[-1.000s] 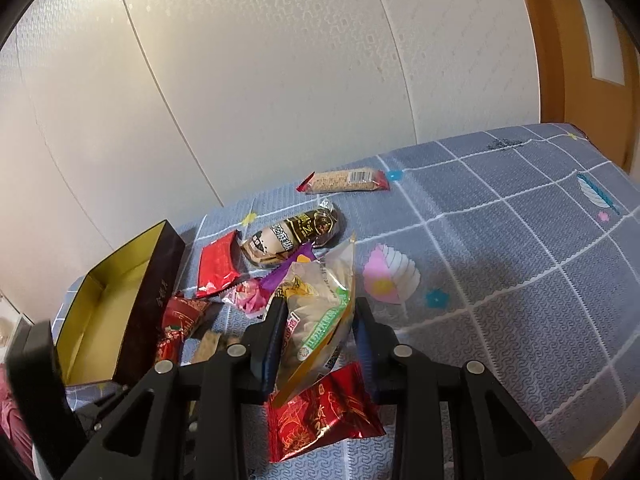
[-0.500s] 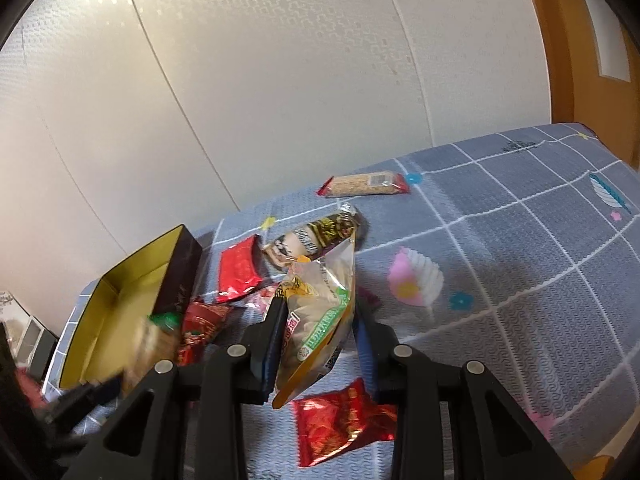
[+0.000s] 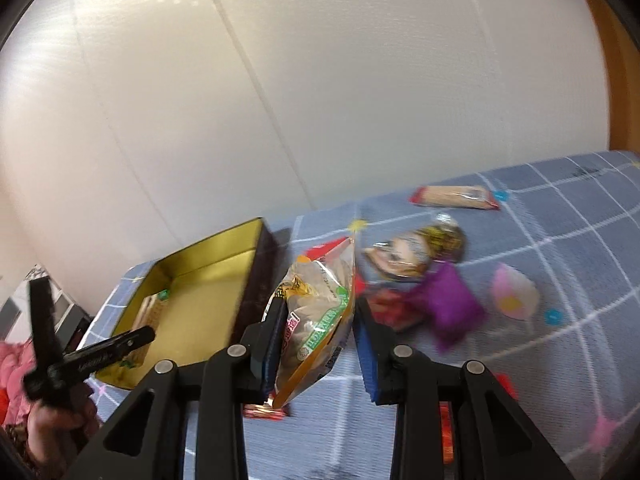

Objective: Organize snacks
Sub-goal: 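Carry both packs into the gold tray and open both grippers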

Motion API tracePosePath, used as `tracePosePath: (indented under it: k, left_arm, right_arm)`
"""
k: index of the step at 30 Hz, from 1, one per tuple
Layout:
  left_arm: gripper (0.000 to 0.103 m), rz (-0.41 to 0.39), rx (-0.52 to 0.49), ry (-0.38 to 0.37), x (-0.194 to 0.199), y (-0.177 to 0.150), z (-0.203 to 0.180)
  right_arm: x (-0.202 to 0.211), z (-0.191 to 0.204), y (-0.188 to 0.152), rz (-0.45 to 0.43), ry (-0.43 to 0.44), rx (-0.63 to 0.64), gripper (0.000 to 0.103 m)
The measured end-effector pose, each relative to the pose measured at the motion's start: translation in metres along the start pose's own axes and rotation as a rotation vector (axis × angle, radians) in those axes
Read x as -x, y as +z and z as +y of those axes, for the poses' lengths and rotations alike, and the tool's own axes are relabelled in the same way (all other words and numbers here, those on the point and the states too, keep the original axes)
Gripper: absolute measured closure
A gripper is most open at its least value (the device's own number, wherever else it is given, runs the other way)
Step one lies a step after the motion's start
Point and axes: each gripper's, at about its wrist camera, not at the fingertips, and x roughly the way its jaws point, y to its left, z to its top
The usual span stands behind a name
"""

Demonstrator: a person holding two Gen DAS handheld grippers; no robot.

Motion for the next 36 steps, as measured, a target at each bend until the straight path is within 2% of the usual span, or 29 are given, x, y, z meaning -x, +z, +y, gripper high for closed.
tracePosePath:
  k: [6,9,17,21,26,31,36]
  left_arm:
    - [0.056,0.03,0.008,0.054,-0.005,-0.002,0.033]
    - [0.056,0.032,-0.021,0.085,-0.003,-0.004,0.041]
    - [0.056,0.031,-0.161,0.143,-0.003,-0.022,0.034]
    - [0.055,0.026,-0.177,0.152,-0.007,-0.022,0.03]
    - [0.055,0.0,-0.127,0.121,0.0,-0.023,0.035]
    - [0.054,-0.111,0.006,0.065,0.029,-0.018,0.058]
    - [0.046,-0.193,0.12,0.026,0.046,-0.017,0.077]
  right_arm:
    - [-0.019,0.048,-0.005,0.021,0.069,0.102,0.069]
    - [-0.031,0.068,-0.011,0.046,0.097,0.15,0.069]
    - [-0.064,0.11,-0.027,0.11,0.139,0.249,0.069]
    - [-0.08,0.134,-0.037,0.146,0.158,0.307,0.069]
    - [-0.098,0.154,-0.046,0.175,0.187,0.339,0.069]
    - [-0.116,0.167,-0.055,0.219,0.214,0.337,0.069]
    - [-0.127,0.181,-0.063,0.259,0.256,0.36,0.065]
